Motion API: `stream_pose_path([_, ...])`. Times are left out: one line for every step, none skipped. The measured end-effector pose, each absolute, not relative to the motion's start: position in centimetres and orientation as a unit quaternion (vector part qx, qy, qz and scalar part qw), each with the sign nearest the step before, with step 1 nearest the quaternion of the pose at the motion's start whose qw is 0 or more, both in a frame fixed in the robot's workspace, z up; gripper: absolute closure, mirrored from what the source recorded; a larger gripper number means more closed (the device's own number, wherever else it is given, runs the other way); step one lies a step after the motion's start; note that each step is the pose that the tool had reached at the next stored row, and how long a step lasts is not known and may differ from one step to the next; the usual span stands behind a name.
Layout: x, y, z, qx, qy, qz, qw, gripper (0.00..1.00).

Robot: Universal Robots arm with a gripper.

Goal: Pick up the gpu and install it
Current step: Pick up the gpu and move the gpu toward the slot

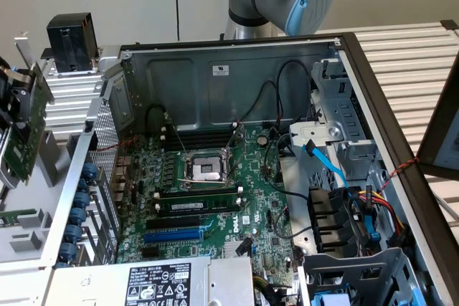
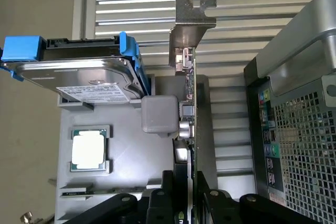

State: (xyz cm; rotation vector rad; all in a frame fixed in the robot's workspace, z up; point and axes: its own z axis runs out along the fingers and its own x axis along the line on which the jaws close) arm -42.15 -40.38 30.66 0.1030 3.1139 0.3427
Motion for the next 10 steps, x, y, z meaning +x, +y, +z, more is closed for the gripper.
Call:
stream_pose_path([-42.2,-40.4,31.0,0.033,0.993,0.109,0.003,0.73])
stream_pose_path([-42.2,-40.5,31.3,0.033,0.993,0.109,0.003,0.73])
stream_pose_path([-42.2,-40.6,31.8,0.033,0.993,0.109,0.002,0.73])
stream_pose_path([-42.2,-40.8,32.2,0.033,0.993,0.109,0.002,0.73])
stream_pose_path([-42.2,-40.9,32.7,0.033,0.993,0.109,0.001,0.73])
stream_pose_path([-42.1,-41.1,33.2,0.033,0.993,0.109,0.001,0.73])
stream_pose_path([-42.1,-41.3,33.6,0.033,0.993,0.109,0.000,0.73])
stream_pose_path([-42.0,-41.4,34.1,0.033,0.993,0.109,-0.001,0.73])
stream_pose_path([-41.8,-41.6,34.5,0.033,0.993,0.109,-0.002,0.73])
stream_pose_path([-41.7,-41.7,35.0,0.034,0.993,0.109,-0.002,0.73])
